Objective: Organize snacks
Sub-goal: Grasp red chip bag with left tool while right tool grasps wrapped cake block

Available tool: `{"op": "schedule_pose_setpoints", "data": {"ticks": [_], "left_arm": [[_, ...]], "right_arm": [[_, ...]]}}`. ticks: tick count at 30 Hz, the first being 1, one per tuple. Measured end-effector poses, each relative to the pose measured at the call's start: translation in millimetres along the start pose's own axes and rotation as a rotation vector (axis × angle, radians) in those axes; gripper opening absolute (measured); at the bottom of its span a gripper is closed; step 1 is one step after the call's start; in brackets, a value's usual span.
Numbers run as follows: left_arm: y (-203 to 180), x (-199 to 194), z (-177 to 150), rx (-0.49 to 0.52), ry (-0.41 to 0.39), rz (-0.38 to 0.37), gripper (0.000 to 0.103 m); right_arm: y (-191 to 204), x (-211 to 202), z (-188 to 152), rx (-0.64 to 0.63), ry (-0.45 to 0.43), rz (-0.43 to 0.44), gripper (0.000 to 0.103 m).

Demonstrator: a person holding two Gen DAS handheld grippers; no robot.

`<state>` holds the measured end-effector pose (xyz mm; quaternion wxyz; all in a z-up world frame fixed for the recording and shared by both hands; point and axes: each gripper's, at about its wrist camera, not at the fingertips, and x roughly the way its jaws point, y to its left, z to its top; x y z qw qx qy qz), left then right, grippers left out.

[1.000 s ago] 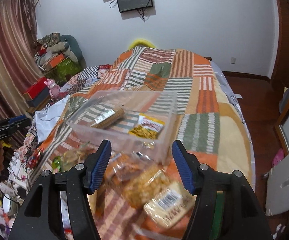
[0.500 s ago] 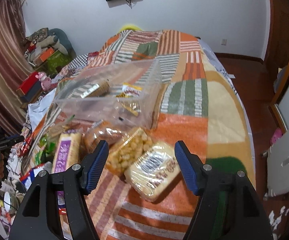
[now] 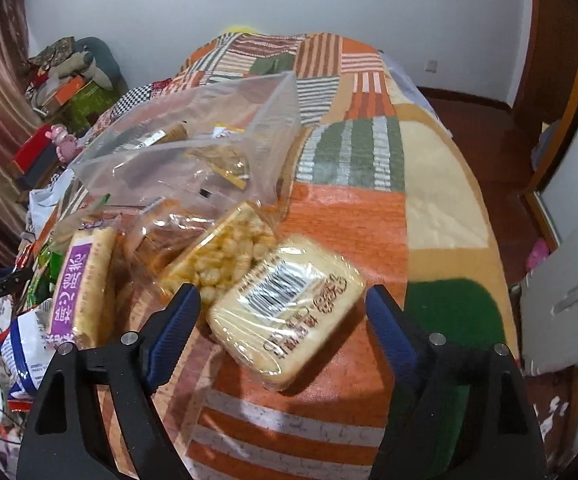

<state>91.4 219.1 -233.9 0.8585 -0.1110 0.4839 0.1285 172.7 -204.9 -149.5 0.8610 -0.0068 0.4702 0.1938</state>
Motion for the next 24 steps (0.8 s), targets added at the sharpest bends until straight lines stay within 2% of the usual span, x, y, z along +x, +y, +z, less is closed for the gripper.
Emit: {"op": "schedule_pose_setpoints", "data": {"ticks": [7,12,15,17,21,24], "left_arm": [[16.4,9.1,3.1,-0.086,-0.007,-0.011,0.085],[15.8,9.2,1.0,-0.082,-0.031,-0.004,0.082],[14.8,8.1,-1.3,-0.079,-0.047,-0.001,0.076],[14.2,5.5,-1.7,-0.073,-0.055,-0.002,0.064],[13.9,-0.4,-1.9,-0.064,-0.063,0.006,0.052],[10.8,-9.3,-1.1,-0.050,-0.075,0.003,0.042]], "right_arm": [[-9.7,4.7,-1.4,0.053,0.021,0.031,0.083],[-5.8,12.2,-3.1,0.047,0.030,0.004,0.083],[-4.8,13.8,-4.3,0.052,0.024,0.011,0.082],[-4.6,12.7,-5.1,0.051,0.017,0.013,0.081],[-5.8,10.0,-6.3,0.054,0.004,0.027,0.079],[-5.1,7.1,-6.0,0.050,-0.003,0.041,0.068]]}}
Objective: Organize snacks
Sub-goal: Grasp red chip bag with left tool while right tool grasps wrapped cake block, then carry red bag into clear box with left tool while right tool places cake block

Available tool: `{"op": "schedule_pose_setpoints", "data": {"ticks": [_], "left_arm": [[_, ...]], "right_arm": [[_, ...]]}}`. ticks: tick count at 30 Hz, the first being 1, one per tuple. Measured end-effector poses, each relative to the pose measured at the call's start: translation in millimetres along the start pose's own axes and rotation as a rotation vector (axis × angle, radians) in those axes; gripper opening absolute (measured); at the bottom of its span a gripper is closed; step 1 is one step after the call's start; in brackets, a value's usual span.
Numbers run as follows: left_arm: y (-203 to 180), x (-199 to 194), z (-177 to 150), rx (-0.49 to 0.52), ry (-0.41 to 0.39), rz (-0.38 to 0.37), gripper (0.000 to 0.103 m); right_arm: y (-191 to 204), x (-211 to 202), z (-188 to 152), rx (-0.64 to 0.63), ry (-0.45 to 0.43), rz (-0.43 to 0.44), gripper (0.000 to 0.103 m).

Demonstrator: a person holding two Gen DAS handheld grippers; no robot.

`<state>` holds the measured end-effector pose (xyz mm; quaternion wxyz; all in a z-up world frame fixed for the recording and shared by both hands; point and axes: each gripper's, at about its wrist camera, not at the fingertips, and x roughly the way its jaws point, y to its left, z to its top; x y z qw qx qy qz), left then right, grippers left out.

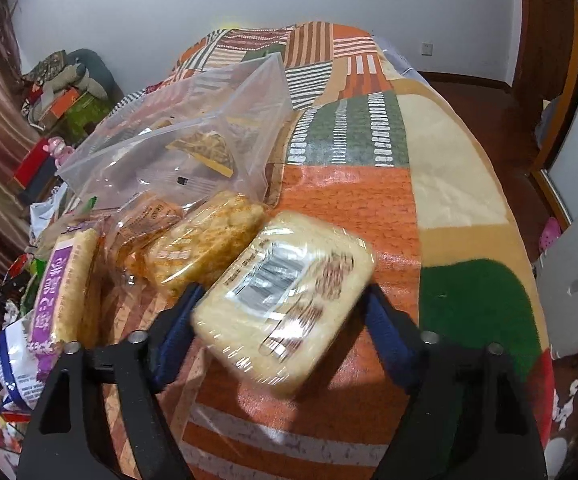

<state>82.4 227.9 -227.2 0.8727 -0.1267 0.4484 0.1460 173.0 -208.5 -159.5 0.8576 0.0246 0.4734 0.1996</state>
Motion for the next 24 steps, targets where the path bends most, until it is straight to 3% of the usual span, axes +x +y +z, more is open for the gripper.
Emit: {"op": "schedule_pose_setpoints", "data": {"ticks": [2,5,16,24], "left_arm": [[-2.7,-5.0,1.5,0.002,-0.006,-0.017,0.038],[-12.1,-16.2,5.1,0.023,-0.023,-0.045,0.033],[-68.8,-60.9,18.6,0.102,-0.095,-0.207,0.025],[-110.9,-71.6,24.0,0.155,-0.095,-0.326,0.022]], "right_arm": [[2.1,-2.1,0.8,-0.013,-0.008,-0.004,0.061],[2.1,-4.1,1.0,-0.020,-0.014,-0.001,0.059],[-2.3,-17.2,-2.7,0.007,-0.051,0.037,0.053],[-2.5,-16.0,-2.5,-0.009,-0.046,0.038,0.053]]}}
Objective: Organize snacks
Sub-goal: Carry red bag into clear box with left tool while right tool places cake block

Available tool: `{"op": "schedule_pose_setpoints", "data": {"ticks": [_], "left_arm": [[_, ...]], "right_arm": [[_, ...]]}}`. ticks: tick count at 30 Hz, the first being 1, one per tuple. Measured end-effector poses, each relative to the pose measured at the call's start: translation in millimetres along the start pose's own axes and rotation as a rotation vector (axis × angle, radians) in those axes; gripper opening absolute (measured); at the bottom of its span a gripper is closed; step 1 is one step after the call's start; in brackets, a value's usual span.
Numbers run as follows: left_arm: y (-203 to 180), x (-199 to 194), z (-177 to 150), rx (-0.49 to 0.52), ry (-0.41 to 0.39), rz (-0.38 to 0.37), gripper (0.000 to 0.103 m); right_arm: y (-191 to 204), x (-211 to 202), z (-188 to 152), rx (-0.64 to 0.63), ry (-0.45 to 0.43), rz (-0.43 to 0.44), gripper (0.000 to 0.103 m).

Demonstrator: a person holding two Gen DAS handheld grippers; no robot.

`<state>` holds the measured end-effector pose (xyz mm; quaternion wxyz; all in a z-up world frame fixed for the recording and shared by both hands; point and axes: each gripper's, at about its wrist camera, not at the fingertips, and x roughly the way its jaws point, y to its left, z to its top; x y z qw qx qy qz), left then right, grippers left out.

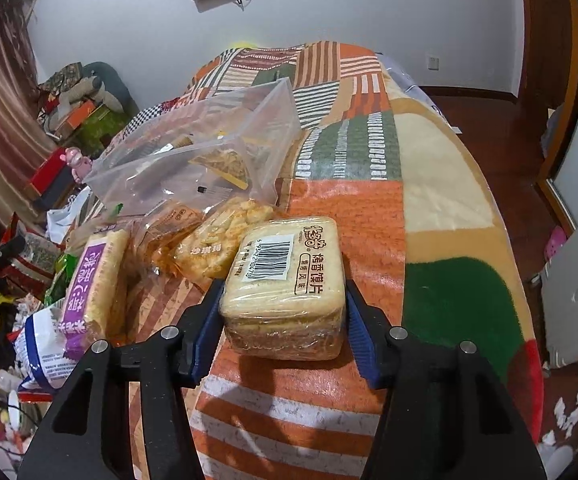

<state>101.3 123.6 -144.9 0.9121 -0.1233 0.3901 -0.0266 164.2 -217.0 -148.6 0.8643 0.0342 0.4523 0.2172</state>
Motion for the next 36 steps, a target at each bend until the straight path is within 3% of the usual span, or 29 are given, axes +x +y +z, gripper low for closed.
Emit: {"op": "schedule_pose_setpoints", "data": {"ticks": [7,10,14,16,19,26,36], "left_arm": [[8.9,15.6,1.7,-0.039,0.032,0.002,0.023],[13.5,22.0,-3.1,-0.036,0.062,0.009,0.030],[21.0,37.8,-16.3,-0.045,0.108,0.047,0.050],[26.8,42.1,-21.5,-0.068,0.107,0.048,0.054],[26.3,41.8,-23.9,-0.056,0.089,0.068,0.053],[18.2,29.4,-15.5,-0.003,0.042,0.086,0.031],[5.7,4.4,11.4,0.013,-0.030,0.060,0.025]], "right_arm": [[2.2,10.3,-0.6,-0.026,0.037,-0.020,0.054],[3.4,13.3,0.7,-0.027,0.045,-0.026,0.055],[1.9,19.7,0.9,-0.013,0.059,-0.024,0.057],[2.3,21.1,0.4,-0.012,0.058,-0.027,0.057],[2.1,20.5,-0.4,-0.008,0.048,-0.032,0.054],[-1.2,13.2,-1.9,0.014,0.005,-0.019,0.052],[3.4,-14.7,12.8,0.007,-0.095,-0.009,0.052]]}}
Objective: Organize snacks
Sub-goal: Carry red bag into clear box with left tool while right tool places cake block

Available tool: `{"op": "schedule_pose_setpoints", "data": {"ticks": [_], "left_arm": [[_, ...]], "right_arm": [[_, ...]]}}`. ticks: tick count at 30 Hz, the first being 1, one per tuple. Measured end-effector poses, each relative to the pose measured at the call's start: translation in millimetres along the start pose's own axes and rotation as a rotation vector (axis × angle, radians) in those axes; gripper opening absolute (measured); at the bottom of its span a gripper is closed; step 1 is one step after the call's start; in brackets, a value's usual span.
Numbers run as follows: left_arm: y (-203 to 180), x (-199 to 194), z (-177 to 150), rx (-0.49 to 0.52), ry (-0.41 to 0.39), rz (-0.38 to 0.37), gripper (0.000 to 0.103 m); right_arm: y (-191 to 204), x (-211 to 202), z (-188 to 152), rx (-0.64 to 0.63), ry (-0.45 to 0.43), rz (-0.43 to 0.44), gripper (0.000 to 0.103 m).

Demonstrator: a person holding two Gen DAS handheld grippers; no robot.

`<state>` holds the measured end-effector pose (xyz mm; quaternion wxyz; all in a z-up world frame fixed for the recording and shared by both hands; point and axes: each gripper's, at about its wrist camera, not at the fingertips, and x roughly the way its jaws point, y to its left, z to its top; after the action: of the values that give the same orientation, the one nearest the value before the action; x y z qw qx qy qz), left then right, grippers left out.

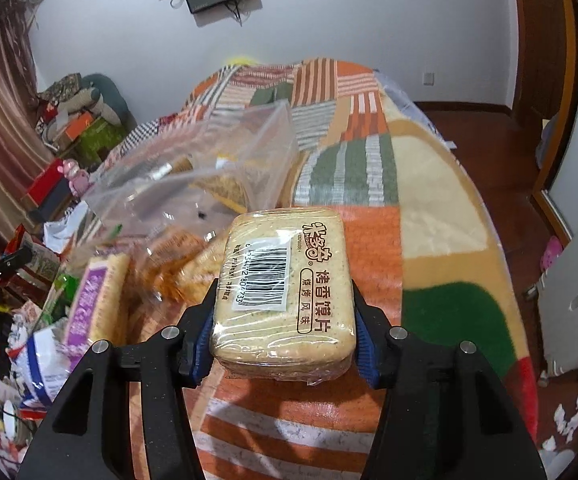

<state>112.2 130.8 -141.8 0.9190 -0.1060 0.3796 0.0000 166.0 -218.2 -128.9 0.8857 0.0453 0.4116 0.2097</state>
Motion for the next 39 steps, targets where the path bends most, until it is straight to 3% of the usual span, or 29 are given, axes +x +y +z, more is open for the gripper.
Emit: {"op": "schedule_pose_setpoints", "data": {"ticks": [10,23,36,39], "left_arm": [[-24.1,-15.8,43.0,0.038,-0.086,-0.049,0.025],[-56.8,-0.3,93.0,0.094,-0.163,-0.067,0.025],[-70.5,50.8,119.7,0.093,-0.132,-0.093,0.024],[-72.6,64.9,124.9,0.093,-0.119,-0.094,0.020]], "right_arm": [[10.9,-10.4,27.7,-0.016,-0.079,0.037,0.052],[45.5,-2.3,69.9,-0.091,-0.157,0.112,0.052],[69.5,38.0,99.3,-0.130,-0.138,0.149,0.052],[74.6,48.8,102.6,-0.138,-0.115,0.158,0.052]]}}
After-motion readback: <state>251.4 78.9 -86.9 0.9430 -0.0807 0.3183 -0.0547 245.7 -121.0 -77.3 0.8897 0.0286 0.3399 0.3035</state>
